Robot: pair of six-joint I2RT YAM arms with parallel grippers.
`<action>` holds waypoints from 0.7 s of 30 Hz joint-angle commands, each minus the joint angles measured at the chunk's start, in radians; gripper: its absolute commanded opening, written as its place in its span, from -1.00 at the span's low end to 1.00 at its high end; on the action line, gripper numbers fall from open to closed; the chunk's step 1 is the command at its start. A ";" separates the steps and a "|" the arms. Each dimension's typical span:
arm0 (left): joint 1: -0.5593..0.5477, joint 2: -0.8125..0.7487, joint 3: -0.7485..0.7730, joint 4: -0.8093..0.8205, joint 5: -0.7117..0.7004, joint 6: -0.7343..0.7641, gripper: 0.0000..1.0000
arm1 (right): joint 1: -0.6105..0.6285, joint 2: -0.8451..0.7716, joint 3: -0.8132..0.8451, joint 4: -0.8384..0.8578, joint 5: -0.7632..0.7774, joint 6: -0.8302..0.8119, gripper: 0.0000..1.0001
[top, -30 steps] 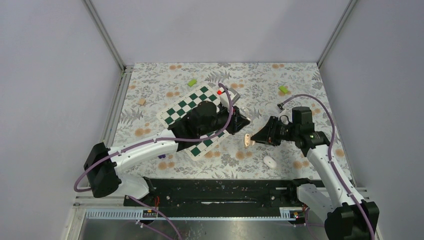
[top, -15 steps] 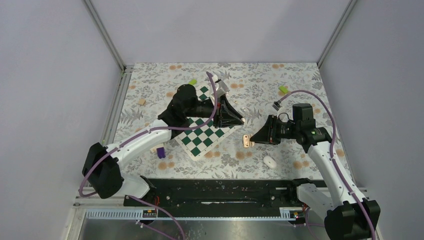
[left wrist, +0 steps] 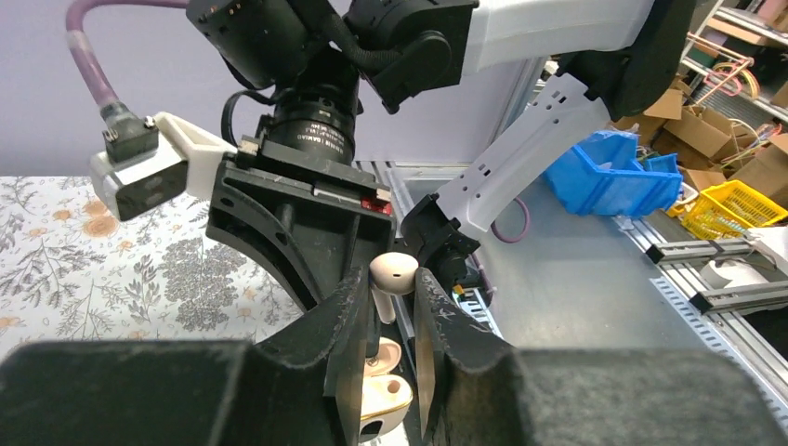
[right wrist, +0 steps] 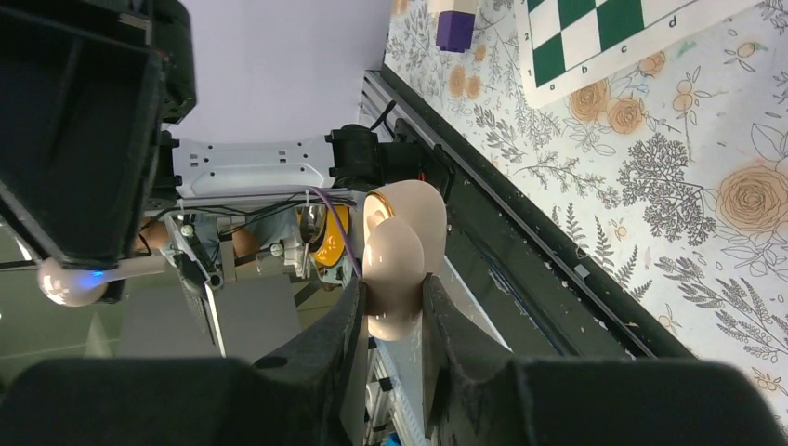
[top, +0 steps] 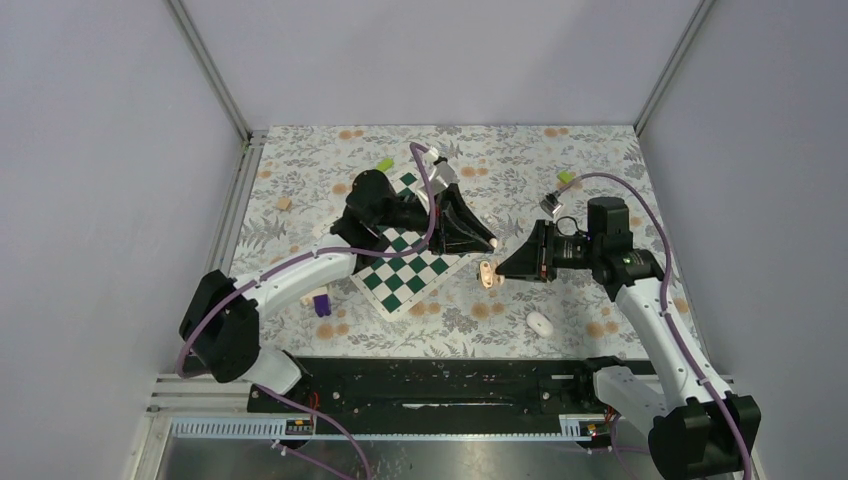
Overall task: Insert the wireless bluetooth earbuds into the charging case
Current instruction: Pick up the earbud from the center of the board.
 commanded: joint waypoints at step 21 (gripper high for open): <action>0.038 0.103 0.000 0.460 0.198 -0.258 -1.00 | -0.003 -0.025 0.150 -0.014 -0.096 0.082 -1.00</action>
